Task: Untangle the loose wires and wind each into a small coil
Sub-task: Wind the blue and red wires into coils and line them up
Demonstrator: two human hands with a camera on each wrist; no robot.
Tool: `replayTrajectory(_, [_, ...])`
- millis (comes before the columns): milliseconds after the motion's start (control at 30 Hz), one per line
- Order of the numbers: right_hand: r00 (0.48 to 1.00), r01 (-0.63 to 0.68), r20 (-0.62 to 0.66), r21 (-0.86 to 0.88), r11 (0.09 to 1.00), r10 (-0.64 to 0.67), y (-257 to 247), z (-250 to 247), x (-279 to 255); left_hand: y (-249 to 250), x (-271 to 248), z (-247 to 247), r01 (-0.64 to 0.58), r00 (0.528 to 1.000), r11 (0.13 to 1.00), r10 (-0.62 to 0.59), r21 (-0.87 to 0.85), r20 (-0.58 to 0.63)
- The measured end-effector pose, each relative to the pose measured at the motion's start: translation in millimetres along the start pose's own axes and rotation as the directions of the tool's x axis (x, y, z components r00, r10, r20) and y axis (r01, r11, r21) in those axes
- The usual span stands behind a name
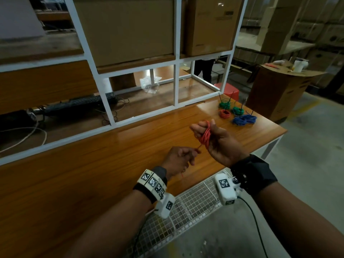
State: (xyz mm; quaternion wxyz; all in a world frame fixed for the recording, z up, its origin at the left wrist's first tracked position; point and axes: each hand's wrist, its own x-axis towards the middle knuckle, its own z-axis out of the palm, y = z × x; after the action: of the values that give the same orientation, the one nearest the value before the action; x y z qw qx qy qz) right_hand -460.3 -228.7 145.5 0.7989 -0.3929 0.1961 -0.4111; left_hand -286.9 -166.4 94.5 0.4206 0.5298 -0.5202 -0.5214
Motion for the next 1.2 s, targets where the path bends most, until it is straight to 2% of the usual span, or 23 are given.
replayTrajectory(33, [0.994,0.070,-0.070,-0.188,0.980,-0.084,3.1,-2.8,2.8,-4.3,-1.9,2.6,0.007,1.000,1.000,-0.008,0.027,0.023])
replayTrajectory(67, [0.980,0.107,-0.106,-0.444,0.889,-0.171,6.6,-7.1,5.4,-8.4,-3.6,4.7,0.008,0.999,0.998,-0.011,0.056,0.051])
replayTrajectory(100, [0.961,0.107,-0.108,-0.704,0.702,-0.255,8.4,-12.3,7.6,-10.6,-5.7,6.1,0.000,0.997,0.997,-0.006,0.081,0.081])
replayTrajectory(133, [0.951,0.075,-0.070,-0.893,0.444,-0.300,7.7,-16.0,7.9,-12.0,-6.9,6.1,-0.015,0.995,0.995,0.004,0.103,0.103])
replayTrajectory(167, [0.962,0.035,-0.021,-0.979,0.200,-0.272,6.1,-20.9,7.7,-12.3,-7.0,4.0,-0.028,0.994,0.991,0.013,0.134,0.108])
replayTrajectory(200, [0.985,0.014,0.011,-1.000,0.020,-0.175,3.0,-23.2,5.3,-12.4,-5.5,-0.5,-0.047,0.995,0.982,0.030,0.185,0.097])
replayTrajectory(233, [0.999,0.007,0.011,-0.996,-0.086,-0.047,0.2,-24.7,2.2,-11.2,-3.7,-6.5,-0.075,0.995,0.962,0.056,0.262,0.080])
replayTrajectory(300, [0.972,-0.011,-0.050,-0.986,-0.166,0.231,-2.6,-21.4,-7.4,-6.0,-0.4,-18.6,-0.116,0.993,0.899,0.092,0.422,0.077])
replayTrajectory(400, [0.849,-0.102,-0.149,-0.988,-0.118,0.507,-3.1,-13.0,-15.9,8.9,2.4,-26.1,-0.147,0.988,0.823,0.101,0.548,0.113])
replayTrajectory(500, [0.774,-0.181,-0.047,-0.972,0.151,0.631,-5.0,-11.4,-18.3,16.5,8.4,-30.3,-0.192,0.979,0.846,0.132,0.497,0.154])
replayTrajectory(567, [0.779,-0.216,0.110,-0.877,0.429,0.617,-6.7,-16.7,-20.0,12.6,12.6,-34.1,-0.219,0.974,0.914,0.183,0.342,0.135])
replayTrajectory(633, [0.779,-0.283,0.266,-0.659,0.697,0.568,-6.9,-22.2,-20.5,3.6,15.6,-32.1,-0.243,0.970,0.952,0.235,0.188,0.067])
replayTrajectory(667, [0.771,-0.328,0.353,-0.494,0.805,0.530,-7.4,-23.2,-19.8,-1.6,17.1,-27.8,-0.243,0.970,0.963,0.242,0.113,0.030])
replayTrajectory(733, [0.786,-0.383,0.464,-0.153,0.911,0.408,-7.8,-21.6,-15.7,-12.4,19.3,-13.5,-0.220,0.975,0.974,0.217,-0.048,-0.049])
replayTrajectory(800, [0.868,-0.324,0.421,0.077,0.943,0.264,-8.0,-12.9,-10.3,-20.6,19.2,2.9,-0.148,0.984,0.979,0.131,-0.141,-0.119])
replayTrajectory(833, [0.927,-0.251,0.321,0.143,0.957,0.195,-8.1,-8.4,-7.6,-23.1,18.2,10.4,-0.107,0.988,0.982,0.087,-0.156,-0.129])
replayTrajectory(867, [0.976,-0.154,0.174,0.128,0.980,0.130,-7.7,-3.8,-5.3,-24.5,16.7,17.2,-0.080,0.991,0.984,0.061,-0.159,-0.118])
replayTrajectory(933, [0.995,-0.017,-0.095,-0.135,0.991,0.004,-2.0,-1.4,0.1,-24.2,12.7,25.1,-0.078,0.995,0.988,0.069,-0.132,-0.073])
replayTrajectory(967, [0.987,-0.006,-0.152,-0.344,0.939,-0.050,3.1,-1.6,1.8,-22.5,12.0,24.9,-0.100,0.993,0.993,0.096,-0.059,-0.065])
replayTrajectory(1033, [0.978,-0.015,-0.148,-0.753,0.658,-0.147,16.2,-5.6,3.8,-16.8,12.4,20.5,-0.165,0.982,0.949,0.183,0.269,-0.042])
replayTrajectory(1100, [0.985,-0.022,-0.082,-0.932,0.362,-0.153,24.3,-11.7,4.7,-9.9,11.7,14.6,-0.209,0.962,0.771,0.273,0.601,-0.017])
replayTrajectory(1133, [0.991,-0.027,-0.070,-0.944,0.328,-0.118,25.0,-14.9,5.6,-6.7,10.8,10.8,-0.220,0.944,0.678,0.329,0.701,-0.022])
replayTrajectory(1200, [0.998,-0.058,-0.064,-0.899,0.434,0.002,24.6,-20.4,6.5,-2.7,8.6,2.7,-0.260,0.889,0.546,0.457,0.796,-0.023])
